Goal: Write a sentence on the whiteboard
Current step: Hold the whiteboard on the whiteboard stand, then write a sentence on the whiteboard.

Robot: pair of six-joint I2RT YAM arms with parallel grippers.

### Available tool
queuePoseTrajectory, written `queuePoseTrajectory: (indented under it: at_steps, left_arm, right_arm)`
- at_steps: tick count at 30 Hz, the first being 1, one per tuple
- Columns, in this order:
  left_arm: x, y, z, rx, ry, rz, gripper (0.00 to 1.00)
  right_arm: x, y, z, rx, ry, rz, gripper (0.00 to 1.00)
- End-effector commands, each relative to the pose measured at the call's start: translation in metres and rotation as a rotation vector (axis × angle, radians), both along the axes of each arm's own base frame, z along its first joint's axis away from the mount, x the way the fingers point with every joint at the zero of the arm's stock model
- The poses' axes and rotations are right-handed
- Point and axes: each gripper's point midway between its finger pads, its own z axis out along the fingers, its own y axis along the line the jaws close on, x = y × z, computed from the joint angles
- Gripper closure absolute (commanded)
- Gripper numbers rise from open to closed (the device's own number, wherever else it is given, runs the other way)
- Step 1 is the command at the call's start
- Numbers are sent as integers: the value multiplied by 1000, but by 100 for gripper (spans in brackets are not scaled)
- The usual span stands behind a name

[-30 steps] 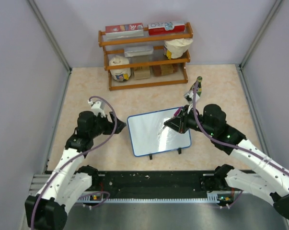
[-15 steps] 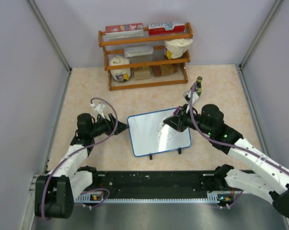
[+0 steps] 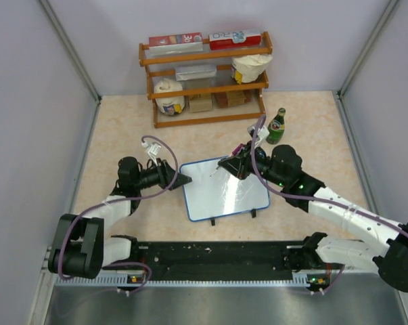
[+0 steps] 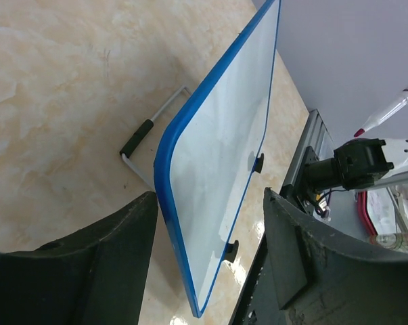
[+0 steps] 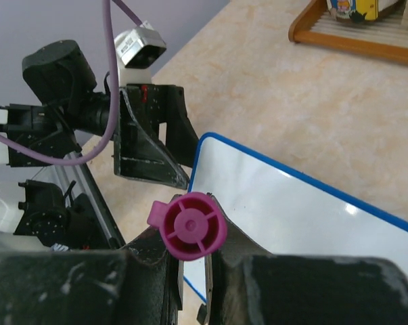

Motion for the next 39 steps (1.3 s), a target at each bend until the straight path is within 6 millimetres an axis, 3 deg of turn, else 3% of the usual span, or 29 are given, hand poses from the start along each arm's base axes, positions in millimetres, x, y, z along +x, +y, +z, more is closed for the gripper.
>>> queuePoseTrajectory:
  at_steps: [1, 11, 20, 31, 39]
  left_arm:
    - [-3, -9, 14, -28, -109, -67, 34]
    - [-13, -16, -2, -26, -108, -107, 64]
    - [-15, -17, -7, -32, -87, -117, 99]
    - [-13, -16, -12, -20, -74, -110, 100]
    - [-14, -16, -13, -17, -75, -114, 100]
  right_arm:
    - [8, 12, 22, 70, -107, -11, 100]
    - [19, 33, 10, 54, -112, -14, 100]
    - [23, 42, 3, 53, -123, -20, 100]
    - [32, 44, -4, 39, -158, -96, 100]
    - [41, 45, -20, 9, -111, -139, 100]
